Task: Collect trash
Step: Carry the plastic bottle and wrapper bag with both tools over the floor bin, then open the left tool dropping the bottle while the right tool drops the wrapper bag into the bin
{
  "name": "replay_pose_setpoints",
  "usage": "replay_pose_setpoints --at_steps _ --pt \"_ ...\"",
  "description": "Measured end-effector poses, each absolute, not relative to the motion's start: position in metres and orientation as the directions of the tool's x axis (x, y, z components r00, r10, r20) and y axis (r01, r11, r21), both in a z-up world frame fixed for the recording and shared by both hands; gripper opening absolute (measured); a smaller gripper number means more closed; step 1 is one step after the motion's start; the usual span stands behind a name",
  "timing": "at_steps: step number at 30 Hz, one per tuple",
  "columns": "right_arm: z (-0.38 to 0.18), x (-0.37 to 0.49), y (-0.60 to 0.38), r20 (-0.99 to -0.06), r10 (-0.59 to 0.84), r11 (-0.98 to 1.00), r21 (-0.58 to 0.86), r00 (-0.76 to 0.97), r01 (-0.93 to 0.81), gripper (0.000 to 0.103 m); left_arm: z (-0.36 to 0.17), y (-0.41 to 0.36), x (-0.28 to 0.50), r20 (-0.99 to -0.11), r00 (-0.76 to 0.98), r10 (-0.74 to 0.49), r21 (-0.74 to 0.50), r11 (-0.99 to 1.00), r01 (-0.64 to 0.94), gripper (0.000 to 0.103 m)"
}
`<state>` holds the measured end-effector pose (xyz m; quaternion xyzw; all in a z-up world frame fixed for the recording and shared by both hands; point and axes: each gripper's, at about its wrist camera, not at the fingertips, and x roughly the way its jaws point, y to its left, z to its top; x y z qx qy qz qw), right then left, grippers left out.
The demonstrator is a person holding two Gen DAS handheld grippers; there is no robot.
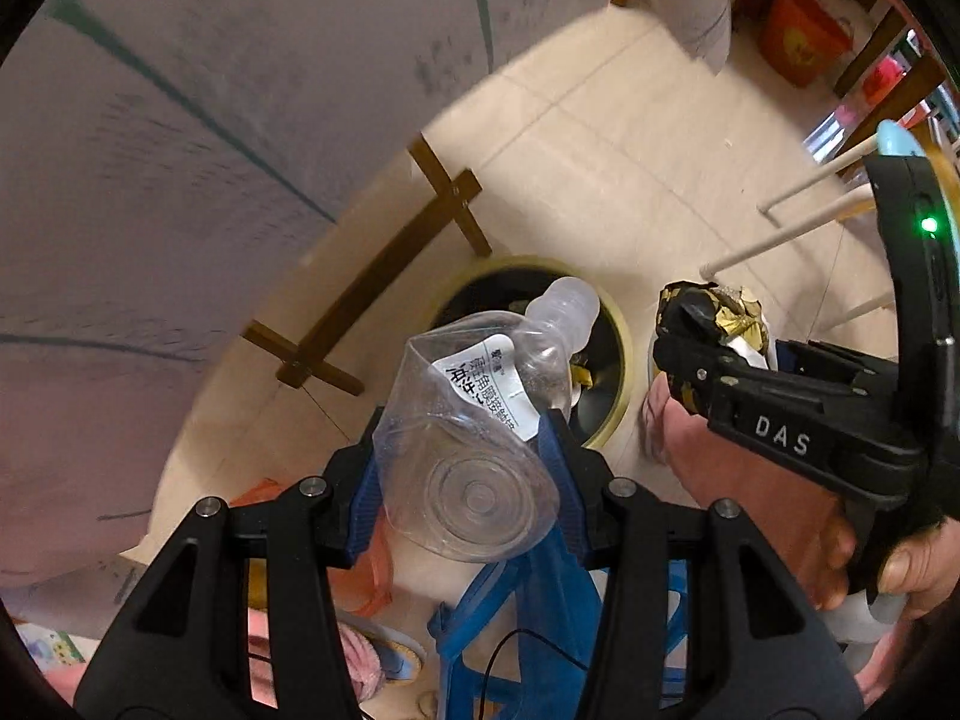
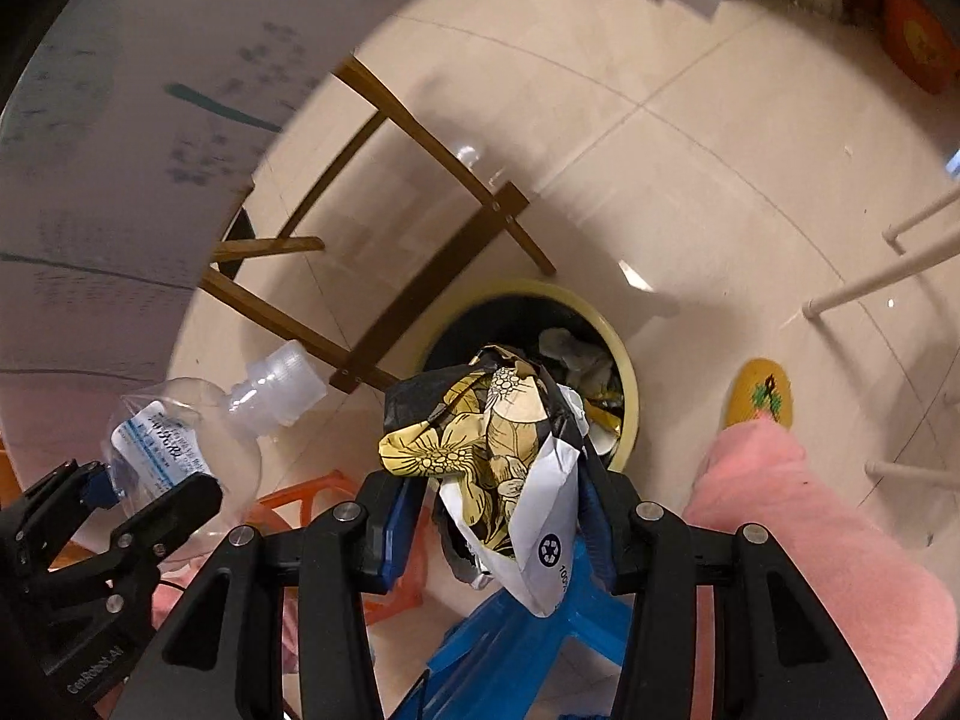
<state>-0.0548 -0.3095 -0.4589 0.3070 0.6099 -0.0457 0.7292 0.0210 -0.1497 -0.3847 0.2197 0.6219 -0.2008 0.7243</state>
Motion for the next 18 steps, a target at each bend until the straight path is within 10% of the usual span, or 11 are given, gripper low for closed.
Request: replay_pose_setpoints --at_steps 15,18 --pt "-0.53 -0.034 -0.321 -0.919 0.351 0.773 0.394 0.183 0.498 0.048 -0.472 -0.163 0.06 -0.998 0.059 0.026 0.055 0.828 0.558 0.046" --pt "-0.537 -0.031 -0.32 -0.918 0.354 0.773 0.394 0.178 0.497 0.048 -0.477 -0.161 0.064 -0.998 0.053 0.025 0.05 0.831 0.554 0.059"
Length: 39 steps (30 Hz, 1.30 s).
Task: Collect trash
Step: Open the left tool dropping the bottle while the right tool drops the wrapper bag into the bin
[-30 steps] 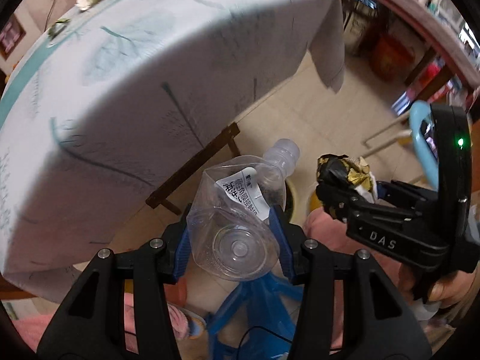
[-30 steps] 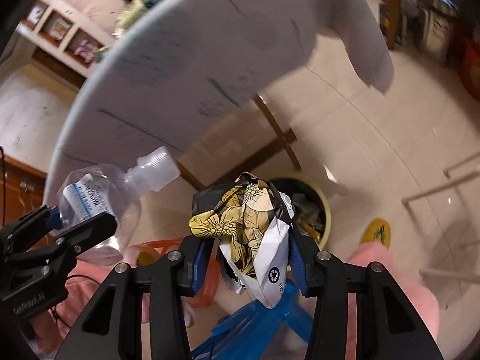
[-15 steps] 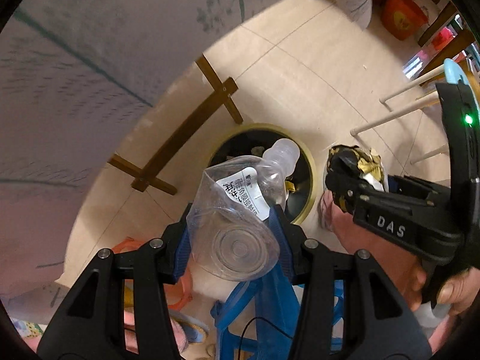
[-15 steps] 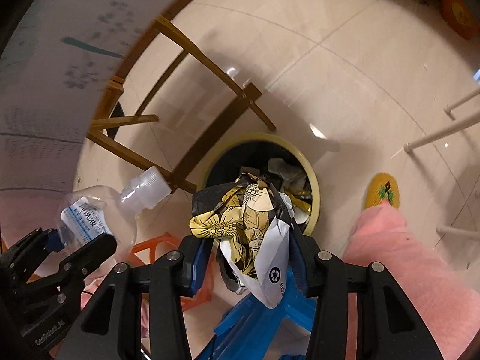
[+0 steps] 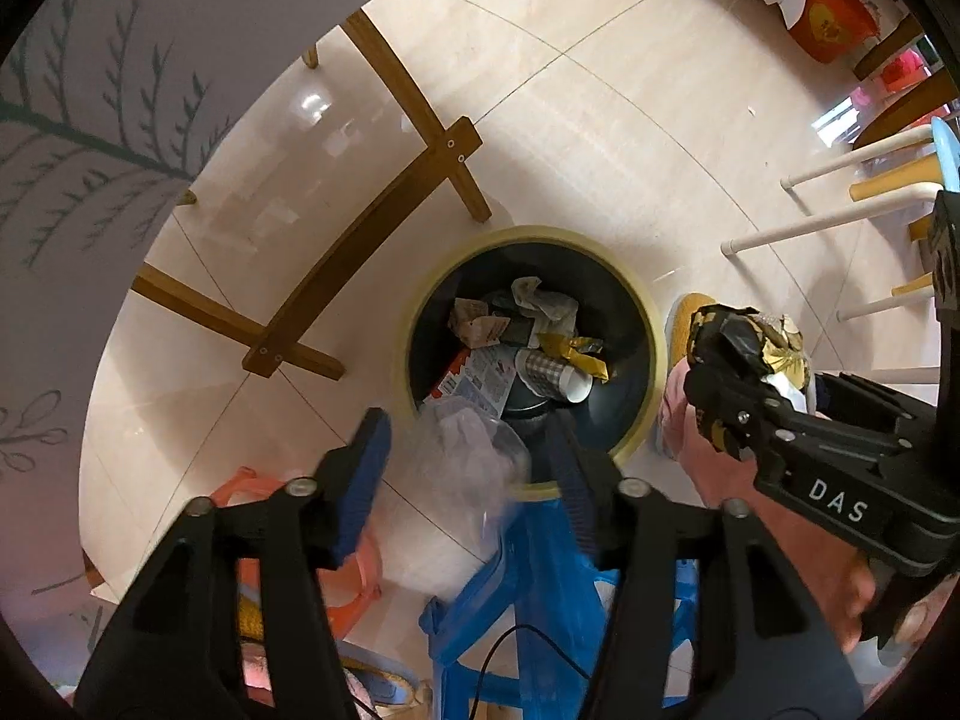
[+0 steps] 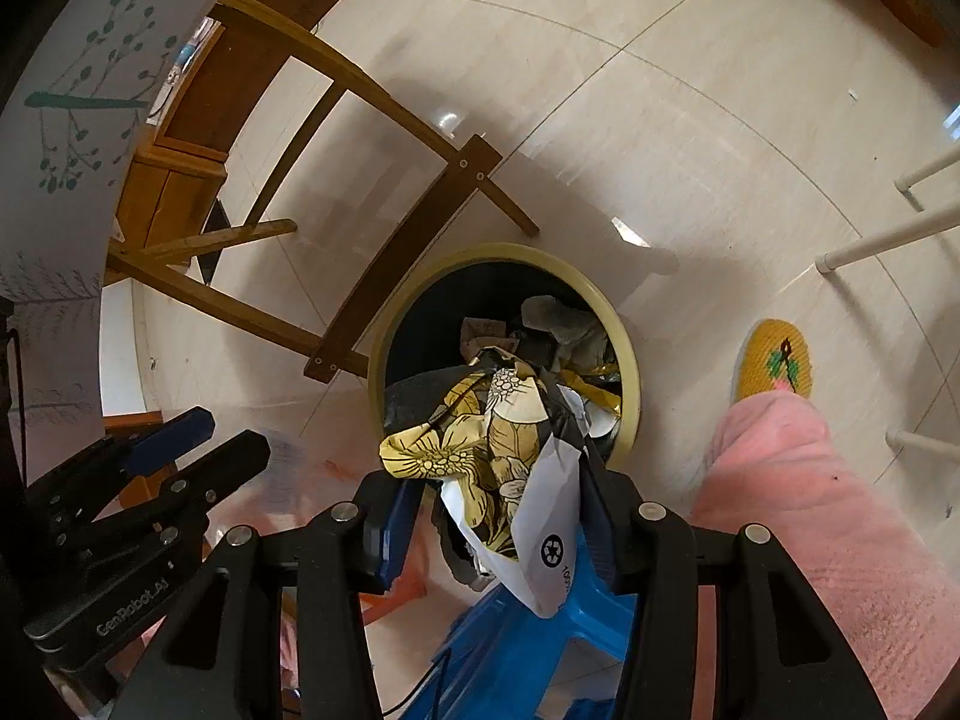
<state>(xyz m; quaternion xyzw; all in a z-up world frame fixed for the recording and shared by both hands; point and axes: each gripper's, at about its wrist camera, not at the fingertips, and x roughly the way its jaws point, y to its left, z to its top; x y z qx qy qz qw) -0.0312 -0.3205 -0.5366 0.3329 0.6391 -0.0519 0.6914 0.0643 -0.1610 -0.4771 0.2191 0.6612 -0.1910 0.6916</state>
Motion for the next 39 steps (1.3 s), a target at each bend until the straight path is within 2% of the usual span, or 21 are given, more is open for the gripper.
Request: replay_pose_setpoints --at_steps 1,2,15,18,20,21,32,39 --pt "-0.538 -0.03 -0.32 -0.918 0.356 0.773 0.395 0.176 0.496 0.048 -0.477 -0.161 0.065 -0.998 0.058 0.027 0.054 0.833 0.551 0.065" --pt "-0.537 -0.029 -0.318 -0.918 0.356 0.774 0.395 0.176 0.494 0.048 -0.476 -0.16 0.065 -0.998 0.061 0.025 0.054 0.834 0.549 0.066" --pt "-0.546 -0.017 -0.298 -0.923 0.35 0.811 0.383 0.158 0.441 0.05 -0.466 -0.149 0.065 -0.996 0.089 0.03 0.073 0.845 0.53 0.067" --pt "-0.547 -0.015 -0.292 -0.92 0.359 0.814 0.39 0.154 0.431 0.059 -0.464 -0.147 0.063 -0.995 0.097 0.031 0.079 0.844 0.53 0.072" --pt "-0.545 -0.014 -0.288 -0.92 0.357 0.819 0.391 0.161 0.421 0.075 -0.461 -0.146 0.061 -0.994 0.102 0.033 0.083 0.843 0.532 0.073" --pt "-0.543 -0.013 -0.286 -0.921 0.353 0.824 0.39 0.166 0.412 0.079 -0.461 -0.146 0.061 -0.994 0.105 0.033 0.084 0.843 0.531 0.073" --pt "-0.534 -0.013 -0.284 -0.924 0.326 0.844 0.38 0.199 0.38 0.079 -0.444 -0.143 0.063 -0.993 0.114 0.018 0.075 0.854 0.515 0.074" --pt "-0.509 -0.018 -0.28 -0.921 0.311 0.852 0.379 0.233 0.361 0.079 -0.412 -0.139 0.058 -0.994 0.111 0.002 0.058 0.861 0.505 0.074"
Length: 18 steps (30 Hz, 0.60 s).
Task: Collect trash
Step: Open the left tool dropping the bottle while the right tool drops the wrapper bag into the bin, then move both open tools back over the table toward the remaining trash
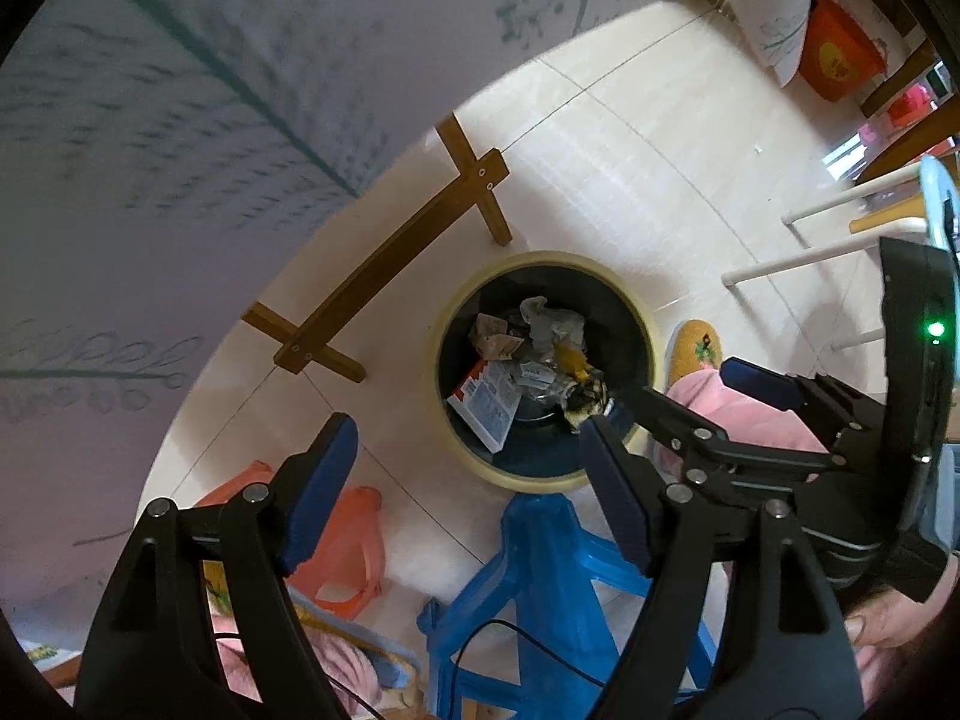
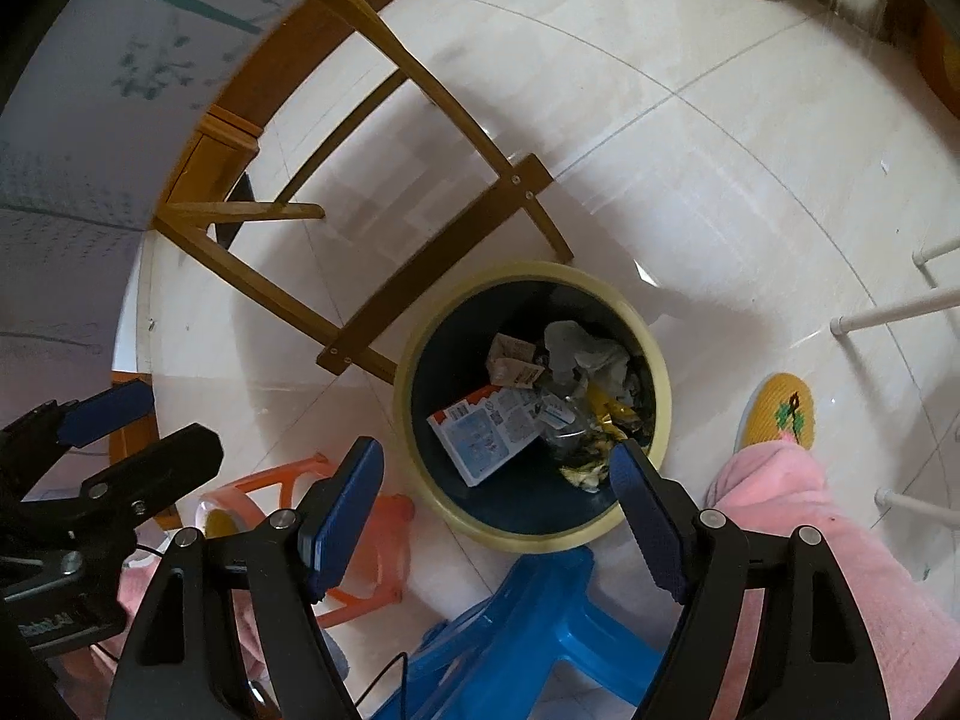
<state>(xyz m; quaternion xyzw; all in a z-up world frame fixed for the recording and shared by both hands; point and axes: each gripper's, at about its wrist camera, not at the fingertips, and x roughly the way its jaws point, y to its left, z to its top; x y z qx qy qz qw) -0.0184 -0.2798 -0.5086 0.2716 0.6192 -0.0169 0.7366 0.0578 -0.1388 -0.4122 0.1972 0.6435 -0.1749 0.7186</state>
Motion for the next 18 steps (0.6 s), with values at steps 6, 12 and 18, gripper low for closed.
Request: replay_pose_setpoints --at_steps 6,12,18 --pt "-0.467 -0.029 -0.274 -0.911 0.31 0.842 0.396 0.272 0.367 0.081 -0.369 -0.128 0.041 -0.991 0.126 -0.041 0.028 0.867 0.498 0.074" --pt "-0.415 -0.044 -0.269 -0.915 0.275 0.843 0.378 0.296 0.384 0.082 -0.319 -0.116 0.017 -0.978 0.192 -0.088 0.021 0.865 0.502 0.074" --pt "-0.349 -0.052 -0.269 -0.912 0.203 0.875 0.332 0.356 0.351 0.083 -0.258 -0.096 0.004 -0.938 0.329 -0.112 0.054 0.888 0.457 0.074"
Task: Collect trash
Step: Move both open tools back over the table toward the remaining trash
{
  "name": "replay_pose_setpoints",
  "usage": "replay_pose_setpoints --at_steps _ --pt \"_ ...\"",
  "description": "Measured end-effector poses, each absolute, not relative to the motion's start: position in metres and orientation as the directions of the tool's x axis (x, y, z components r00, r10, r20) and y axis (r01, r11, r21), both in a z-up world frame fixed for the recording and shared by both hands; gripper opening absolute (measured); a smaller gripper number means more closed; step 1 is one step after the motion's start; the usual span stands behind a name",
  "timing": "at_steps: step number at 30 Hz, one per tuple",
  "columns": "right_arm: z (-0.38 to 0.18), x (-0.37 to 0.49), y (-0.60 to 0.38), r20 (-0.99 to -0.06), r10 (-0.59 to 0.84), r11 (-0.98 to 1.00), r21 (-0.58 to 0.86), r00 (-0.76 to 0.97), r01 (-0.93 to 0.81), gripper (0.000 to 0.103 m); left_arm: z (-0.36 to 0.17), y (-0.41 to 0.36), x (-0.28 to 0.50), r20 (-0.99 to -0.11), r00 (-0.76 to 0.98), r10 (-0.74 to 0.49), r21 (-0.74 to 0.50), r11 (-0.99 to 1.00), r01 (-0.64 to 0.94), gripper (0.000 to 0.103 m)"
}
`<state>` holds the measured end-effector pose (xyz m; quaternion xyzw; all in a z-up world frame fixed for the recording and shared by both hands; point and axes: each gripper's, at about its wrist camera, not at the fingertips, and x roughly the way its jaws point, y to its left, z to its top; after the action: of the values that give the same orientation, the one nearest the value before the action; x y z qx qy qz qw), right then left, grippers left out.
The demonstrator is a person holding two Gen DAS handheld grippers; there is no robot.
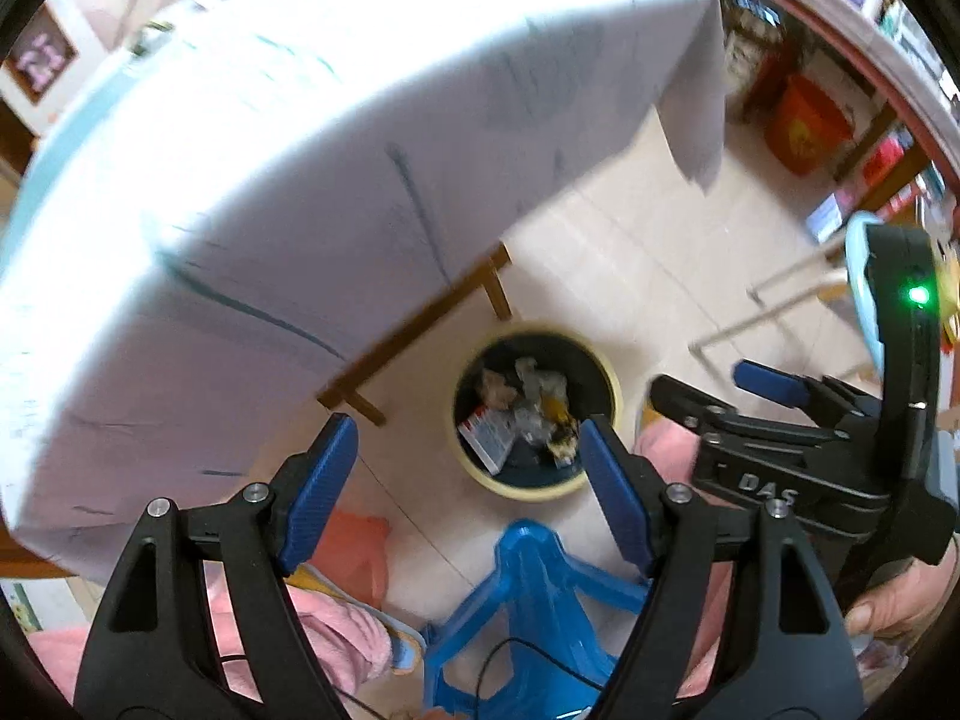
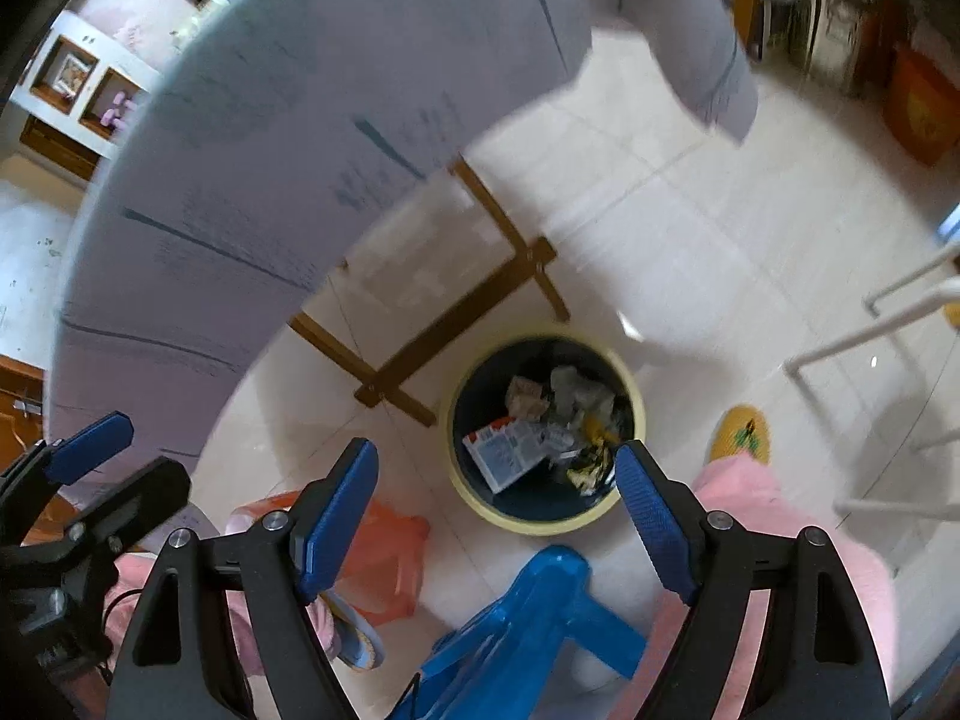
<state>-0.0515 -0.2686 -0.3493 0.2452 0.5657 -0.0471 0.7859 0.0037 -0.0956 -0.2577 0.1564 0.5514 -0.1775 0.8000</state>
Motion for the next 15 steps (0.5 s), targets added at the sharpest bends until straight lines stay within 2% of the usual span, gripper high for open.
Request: replay_pose_setpoints --at_steps 9,15 --pt "-0.232 -0.028 -0.249 -0.874 0.118 0.96 0.222 0.472 0.171 0.083 -0.188 -0.044 0.017 -0.917 0.358 -0.174 -0.023 0.92 0.391 0.074" --pt "-0.155 0.016 -0.231 -0.832 0.127 0.982 0.182 0.539 0.051 0.083 -0.131 -0.007 0.051 -0.897 0.399 -0.189 -0.031 0.928 0.371 0.074"
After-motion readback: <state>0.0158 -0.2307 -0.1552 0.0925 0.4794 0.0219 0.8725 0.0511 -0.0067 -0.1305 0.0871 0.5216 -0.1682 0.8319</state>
